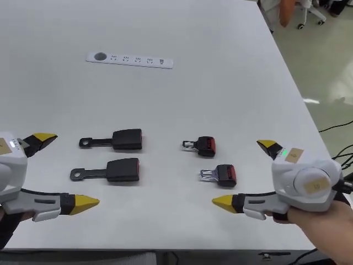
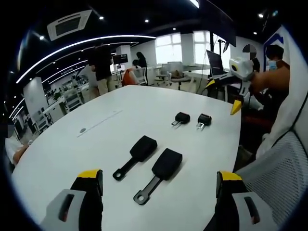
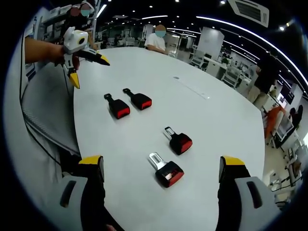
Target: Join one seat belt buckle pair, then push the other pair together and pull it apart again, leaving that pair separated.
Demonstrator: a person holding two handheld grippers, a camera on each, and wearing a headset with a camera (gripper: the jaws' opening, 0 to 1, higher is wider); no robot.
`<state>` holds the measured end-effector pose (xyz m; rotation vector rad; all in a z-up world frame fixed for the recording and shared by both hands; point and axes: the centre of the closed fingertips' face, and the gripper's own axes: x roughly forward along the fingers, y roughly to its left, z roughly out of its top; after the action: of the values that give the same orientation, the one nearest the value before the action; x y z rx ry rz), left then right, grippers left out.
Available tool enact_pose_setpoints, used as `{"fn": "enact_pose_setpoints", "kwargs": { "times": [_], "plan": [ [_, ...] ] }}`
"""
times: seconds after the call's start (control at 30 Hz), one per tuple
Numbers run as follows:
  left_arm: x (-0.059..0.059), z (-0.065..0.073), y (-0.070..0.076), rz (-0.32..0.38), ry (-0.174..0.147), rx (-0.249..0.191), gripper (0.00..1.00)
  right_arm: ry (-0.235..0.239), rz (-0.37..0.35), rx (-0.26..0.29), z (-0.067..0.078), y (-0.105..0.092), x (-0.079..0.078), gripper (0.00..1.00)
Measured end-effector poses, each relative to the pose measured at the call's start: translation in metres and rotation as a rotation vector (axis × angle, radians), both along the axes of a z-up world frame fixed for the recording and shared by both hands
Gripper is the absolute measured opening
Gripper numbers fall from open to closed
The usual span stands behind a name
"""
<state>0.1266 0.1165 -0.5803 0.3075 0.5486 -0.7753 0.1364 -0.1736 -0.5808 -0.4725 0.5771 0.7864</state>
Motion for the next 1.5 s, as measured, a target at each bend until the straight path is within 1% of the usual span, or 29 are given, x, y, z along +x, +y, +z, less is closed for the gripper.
{"fn": "enact_pose_setpoints", "kwargs": {
  "times": [0.13, 0.27, 0.47, 0.6, 0.77, 1.0, 1.07, 1.17, 1.3, 1.37, 1.5],
  "plan": [
    [0.000, 0.001, 0.000, 0.001, -0.004, 0.000, 1.00, -0.001, -0.006, 0.002, 0.001, -0.001, 0.000, 1.00],
    [-0.001, 0.002, 0.000, 0.004, -0.001, 0.001, 1.00, 0.005, -0.015, 0.012, 0.001, -0.002, -0.001, 1.00],
    [0.001, 0.002, 0.002, 0.011, 0.000, -0.013, 1.00, 0.011, -0.020, 0.017, 0.002, -0.003, -0.003, 1.00],
    [0.001, 0.000, 0.008, 0.018, 0.004, -0.019, 1.00, 0.016, -0.031, 0.024, 0.002, -0.008, -0.003, 1.00],
    [-0.001, 0.001, 0.009, 0.024, 0.007, -0.024, 1.00, 0.021, -0.043, 0.035, 0.004, -0.013, -0.002, 0.99],
    [-0.001, 0.000, 0.006, 0.019, 0.005, -0.030, 1.00, 0.026, -0.022, 0.014, 0.003, -0.012, -0.005, 0.96],
    [-0.003, 0.001, 0.005, 0.015, -0.002, -0.017, 1.00, 0.029, -0.019, 0.010, 0.002, -0.012, -0.005, 0.95],
    [-0.003, 0.001, 0.005, 0.011, -0.004, -0.018, 0.99, 0.029, -0.015, 0.007, 0.002, -0.011, -0.005, 0.94],
    [-0.003, -0.002, 0.008, 0.006, 0.001, -0.004, 0.99, 0.031, -0.011, 0.002, 0.001, -0.012, -0.004, 0.93],
    [-0.004, -0.002, 0.008, 0.007, 0.003, -0.005, 0.99, 0.033, -0.009, 0.000, 0.001, -0.012, -0.004, 0.93],
    [-0.003, -0.005, 0.012, 0.001, 0.007, 0.014, 0.98, 0.035, 0.000, -0.006, 0.000, -0.011, -0.003, 0.92]
  ]
}}
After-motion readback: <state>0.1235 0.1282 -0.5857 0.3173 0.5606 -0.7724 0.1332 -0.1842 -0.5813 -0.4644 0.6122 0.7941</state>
